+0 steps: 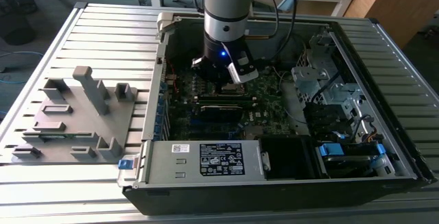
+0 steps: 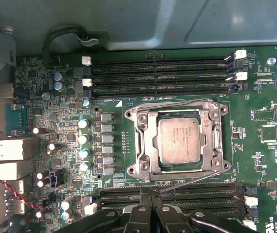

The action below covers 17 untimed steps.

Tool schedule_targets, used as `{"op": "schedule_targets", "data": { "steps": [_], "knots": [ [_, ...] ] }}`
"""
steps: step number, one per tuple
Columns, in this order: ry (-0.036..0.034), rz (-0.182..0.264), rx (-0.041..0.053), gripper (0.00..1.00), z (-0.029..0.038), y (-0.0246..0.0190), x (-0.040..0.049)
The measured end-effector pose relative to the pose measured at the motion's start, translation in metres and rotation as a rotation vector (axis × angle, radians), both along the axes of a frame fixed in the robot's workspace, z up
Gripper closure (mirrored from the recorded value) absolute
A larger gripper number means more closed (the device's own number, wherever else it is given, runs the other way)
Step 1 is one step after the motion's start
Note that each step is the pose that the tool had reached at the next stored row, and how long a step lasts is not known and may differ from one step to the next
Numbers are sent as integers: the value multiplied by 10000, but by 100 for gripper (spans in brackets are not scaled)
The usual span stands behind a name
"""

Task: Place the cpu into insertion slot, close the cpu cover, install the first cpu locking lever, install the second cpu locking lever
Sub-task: 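Install the second cpu locking lever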

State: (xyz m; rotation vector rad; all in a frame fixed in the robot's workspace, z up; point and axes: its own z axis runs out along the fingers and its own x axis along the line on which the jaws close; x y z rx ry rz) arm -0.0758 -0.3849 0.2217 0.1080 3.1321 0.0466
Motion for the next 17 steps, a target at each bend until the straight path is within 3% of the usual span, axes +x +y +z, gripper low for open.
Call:
{"op": "schedule_targets", "data": {
  "steps": [17],
  "knots": [
    [0, 0, -4, 90, -31, 0, -10]
  ]
}}
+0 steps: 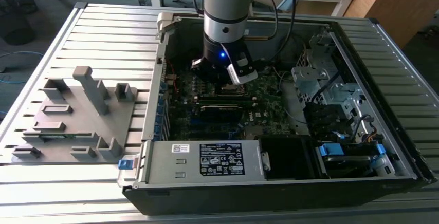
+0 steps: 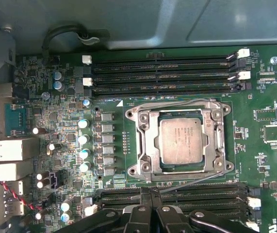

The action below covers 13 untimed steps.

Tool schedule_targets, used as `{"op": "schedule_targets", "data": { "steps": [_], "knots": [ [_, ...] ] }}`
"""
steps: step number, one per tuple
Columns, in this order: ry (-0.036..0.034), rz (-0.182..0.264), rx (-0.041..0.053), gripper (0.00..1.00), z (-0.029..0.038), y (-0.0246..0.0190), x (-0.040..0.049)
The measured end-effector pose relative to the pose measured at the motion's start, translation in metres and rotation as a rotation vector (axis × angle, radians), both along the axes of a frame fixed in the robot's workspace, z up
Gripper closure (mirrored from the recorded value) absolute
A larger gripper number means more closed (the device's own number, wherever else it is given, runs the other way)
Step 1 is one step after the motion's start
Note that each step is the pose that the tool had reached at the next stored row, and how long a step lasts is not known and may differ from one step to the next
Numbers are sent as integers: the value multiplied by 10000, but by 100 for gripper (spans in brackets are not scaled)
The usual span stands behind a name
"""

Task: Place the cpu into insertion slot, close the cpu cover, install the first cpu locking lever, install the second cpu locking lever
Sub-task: 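Install the second cpu locking lever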

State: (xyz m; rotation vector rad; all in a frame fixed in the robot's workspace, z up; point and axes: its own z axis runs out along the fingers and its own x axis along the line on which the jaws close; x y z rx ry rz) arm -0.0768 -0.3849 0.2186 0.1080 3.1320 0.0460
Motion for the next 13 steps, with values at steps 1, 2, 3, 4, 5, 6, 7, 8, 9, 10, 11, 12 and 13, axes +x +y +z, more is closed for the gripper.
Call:
{"op": "schedule_targets", "data": {
  "steps": [1, 2, 3, 4, 5, 6, 7, 8, 9, 10, 11, 12, 13],
  "knots": [
    [0, 0, 0, 90, -3, 0, -1],
    [0, 0, 0, 90, -6, 0, -1],
    [0, 0, -1, 90, -11, 0, -2],
    [0, 0, -1, 90, -15, 0, -2],
    [0, 0, -1, 90, -20, 0, -3],
    [0, 0, -1, 90, -25, 0, -3],
    [0, 0, -1, 90, -30, 0, -4],
    [1, 0, -2, 90, -33, -1, -4],
    [0, 0, -2, 90, -37, 0, -5],
    [1, 0, -2, 90, -39, 0, -5],
    [1, 0, -2, 90, -41, 0, -5],
    [1, 0, -2, 90, -43, 0, -5],
    [0, 1, -2, 90, -45, 0, -5]
  ]
}}
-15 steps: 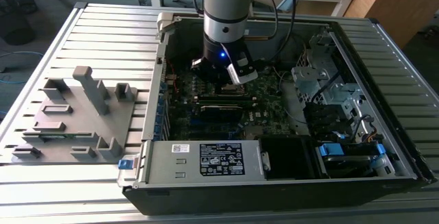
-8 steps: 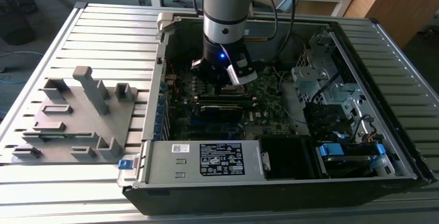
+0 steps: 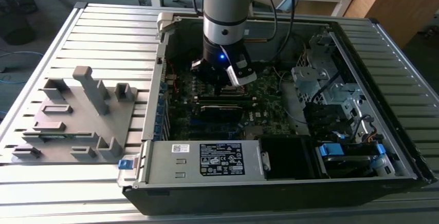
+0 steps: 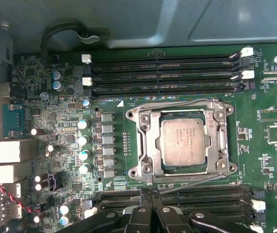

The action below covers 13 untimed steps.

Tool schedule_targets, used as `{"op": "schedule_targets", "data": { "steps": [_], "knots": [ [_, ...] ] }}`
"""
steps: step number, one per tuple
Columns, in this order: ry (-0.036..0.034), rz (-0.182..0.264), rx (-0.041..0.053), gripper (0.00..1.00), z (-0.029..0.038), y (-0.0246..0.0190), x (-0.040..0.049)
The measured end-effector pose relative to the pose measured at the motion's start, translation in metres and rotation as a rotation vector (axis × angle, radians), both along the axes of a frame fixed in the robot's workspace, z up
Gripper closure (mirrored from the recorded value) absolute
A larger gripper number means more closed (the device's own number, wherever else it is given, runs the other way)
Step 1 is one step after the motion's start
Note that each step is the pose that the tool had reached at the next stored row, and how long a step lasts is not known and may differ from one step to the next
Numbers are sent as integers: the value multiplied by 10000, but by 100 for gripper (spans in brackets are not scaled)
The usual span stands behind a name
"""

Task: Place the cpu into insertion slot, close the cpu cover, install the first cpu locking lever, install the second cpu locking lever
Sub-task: 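Install the second cpu locking lever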

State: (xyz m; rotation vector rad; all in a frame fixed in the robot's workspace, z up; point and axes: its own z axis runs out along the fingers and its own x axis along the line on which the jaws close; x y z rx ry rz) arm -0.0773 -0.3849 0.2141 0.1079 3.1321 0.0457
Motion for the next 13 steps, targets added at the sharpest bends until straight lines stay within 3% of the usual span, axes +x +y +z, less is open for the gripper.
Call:
{"op": "schedule_targets", "data": {
  "steps": [13],
  "knots": [
    [1, 0, -1, 90, -41, 0, -4]
  ]
}}
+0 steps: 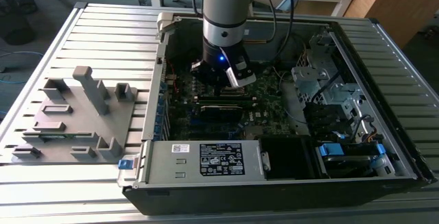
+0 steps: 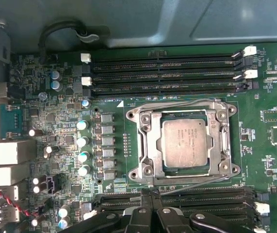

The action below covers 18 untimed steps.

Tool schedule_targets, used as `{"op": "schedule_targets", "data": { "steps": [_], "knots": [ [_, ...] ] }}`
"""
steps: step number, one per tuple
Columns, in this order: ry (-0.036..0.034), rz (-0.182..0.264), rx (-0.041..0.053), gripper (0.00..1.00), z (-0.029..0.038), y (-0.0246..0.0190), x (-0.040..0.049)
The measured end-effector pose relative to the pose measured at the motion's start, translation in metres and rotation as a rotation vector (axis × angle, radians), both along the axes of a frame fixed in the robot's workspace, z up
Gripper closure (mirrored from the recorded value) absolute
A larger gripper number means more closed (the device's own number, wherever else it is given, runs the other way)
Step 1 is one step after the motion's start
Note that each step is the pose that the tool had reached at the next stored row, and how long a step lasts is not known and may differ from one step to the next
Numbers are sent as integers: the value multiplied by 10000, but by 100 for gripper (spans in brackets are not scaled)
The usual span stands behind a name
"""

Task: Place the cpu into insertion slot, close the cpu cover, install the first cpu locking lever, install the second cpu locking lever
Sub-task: 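Install the second cpu locking lever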

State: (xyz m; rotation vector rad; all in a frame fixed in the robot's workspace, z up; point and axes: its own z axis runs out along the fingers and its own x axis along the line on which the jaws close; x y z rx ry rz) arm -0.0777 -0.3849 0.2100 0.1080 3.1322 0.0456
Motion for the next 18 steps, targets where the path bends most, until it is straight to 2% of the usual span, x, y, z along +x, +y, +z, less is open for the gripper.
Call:
{"op": "schedule_targets", "data": {
  "steps": [11, 13, 18],
  "knots": [
    [-1, 0, 0, 90, -20, 0, -3],
    [0, 0, 1, 90, -61, 0, -34],
    [0, 0, 1, 90, -61, 0, -34]
  ]
}}
